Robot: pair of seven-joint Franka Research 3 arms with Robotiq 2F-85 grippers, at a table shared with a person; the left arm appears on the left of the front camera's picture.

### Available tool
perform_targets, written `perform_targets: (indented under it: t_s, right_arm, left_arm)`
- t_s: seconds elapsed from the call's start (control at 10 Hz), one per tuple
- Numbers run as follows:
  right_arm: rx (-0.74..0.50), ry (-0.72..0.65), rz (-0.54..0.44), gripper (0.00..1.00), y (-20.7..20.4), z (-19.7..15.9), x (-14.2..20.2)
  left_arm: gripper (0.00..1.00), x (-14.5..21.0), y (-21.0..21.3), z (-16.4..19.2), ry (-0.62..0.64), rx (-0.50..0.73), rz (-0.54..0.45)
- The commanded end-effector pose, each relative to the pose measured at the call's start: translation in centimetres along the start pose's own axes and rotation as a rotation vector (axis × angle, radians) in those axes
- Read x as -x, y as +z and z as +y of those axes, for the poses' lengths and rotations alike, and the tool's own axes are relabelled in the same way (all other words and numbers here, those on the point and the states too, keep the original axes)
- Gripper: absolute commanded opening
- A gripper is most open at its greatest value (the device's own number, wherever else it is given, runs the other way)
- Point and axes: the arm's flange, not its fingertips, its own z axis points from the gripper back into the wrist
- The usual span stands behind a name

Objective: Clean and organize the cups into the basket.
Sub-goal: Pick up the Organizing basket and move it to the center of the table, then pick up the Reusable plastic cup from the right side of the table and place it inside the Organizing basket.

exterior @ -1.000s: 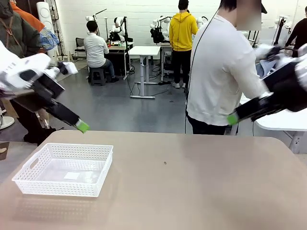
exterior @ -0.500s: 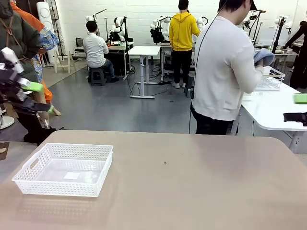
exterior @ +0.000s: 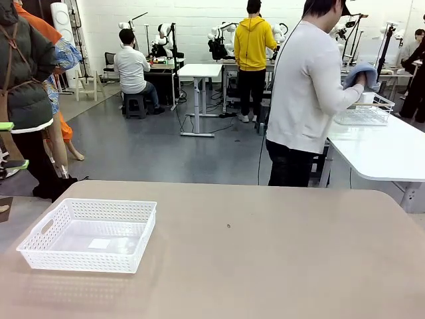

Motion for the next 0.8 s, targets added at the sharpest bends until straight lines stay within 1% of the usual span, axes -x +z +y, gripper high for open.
perform_targets:
  t_s: [0.0, 0.2, 0.3, 0.4, 0.7]
  right_arm:
    - [0.035, 0.008, -0.039, 1.00, 0.5, 0.9, 5.8]
    - [0.006, 0.027, -0.120, 1.00, 3.1, 0.2, 7.2]
    - [-0.041, 0.073, -0.123, 1.00, 3.2, 0.5, 7.7]
    - [0.020, -0.017, -0.097, 1.00, 5.3, 0.5, 2.6]
    - [0.020, -0.017, -0.097, 1.00, 5.3, 0.5, 2.6]
  left_arm:
    - [1.00, 0.5, 1.6, -1.0, -0.012, -0.040, -0.005]
    - [1.00, 1.5, 3.8, -1.6, -0.033, -0.080, -0.064]
    - [1.00, 2.4, 3.5, -2.8, -0.066, -0.148, -0.063]
    - [1.00, 0.9, 3.5, -0.7, -0.010, -0.052, -0.063]
    - [1.00, 0.9, 3.5, -0.7, -0.010, -0.052, -0.063]
